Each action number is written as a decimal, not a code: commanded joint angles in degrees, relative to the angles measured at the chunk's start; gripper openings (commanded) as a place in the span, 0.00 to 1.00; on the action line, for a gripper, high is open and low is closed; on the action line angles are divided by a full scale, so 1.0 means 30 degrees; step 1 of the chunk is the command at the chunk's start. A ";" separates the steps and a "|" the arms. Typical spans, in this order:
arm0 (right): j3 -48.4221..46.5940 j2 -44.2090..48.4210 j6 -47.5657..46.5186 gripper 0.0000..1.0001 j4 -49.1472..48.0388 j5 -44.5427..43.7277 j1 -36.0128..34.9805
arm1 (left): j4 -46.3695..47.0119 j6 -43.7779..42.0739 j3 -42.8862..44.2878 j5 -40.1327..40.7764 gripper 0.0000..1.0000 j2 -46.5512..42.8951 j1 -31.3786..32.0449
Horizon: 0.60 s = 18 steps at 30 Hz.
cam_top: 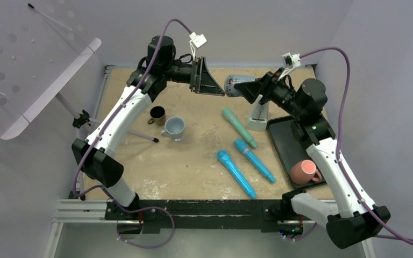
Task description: Turn the mug right side up
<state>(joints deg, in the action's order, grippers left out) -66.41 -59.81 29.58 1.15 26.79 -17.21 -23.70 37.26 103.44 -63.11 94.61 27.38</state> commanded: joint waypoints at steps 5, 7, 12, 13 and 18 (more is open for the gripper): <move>-0.0041 -0.0609 0.2553 0.00 -0.4774 0.0841 -0.0792 | 0.4594 0.1375 -0.0586 -0.0516 0.62 -0.0109 -0.0131; 0.0059 -0.0846 0.2874 0.00 -0.5335 0.0913 -0.1015 | 0.5207 0.1492 -0.0806 -0.0608 0.59 -0.0133 -0.0131; 0.0147 -0.1505 0.3538 0.00 -0.6131 0.1013 -0.1530 | 0.7510 0.3080 -0.1640 -0.0817 0.33 -0.0127 -0.0121; 0.0240 -0.1596 0.3767 0.00 -0.6517 0.1041 -0.1624 | 0.8402 0.3461 -0.1843 -0.0946 0.21 -0.0129 -0.0130; 0.0146 -0.2210 0.3972 0.00 -0.7014 0.1175 -0.1923 | 0.9316 0.3943 -0.2414 -0.1452 0.00 -0.0252 -0.0154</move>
<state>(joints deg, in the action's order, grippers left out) -64.86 -65.69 40.95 -13.56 30.63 -21.65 -1.21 46.52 97.51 -68.27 94.94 26.63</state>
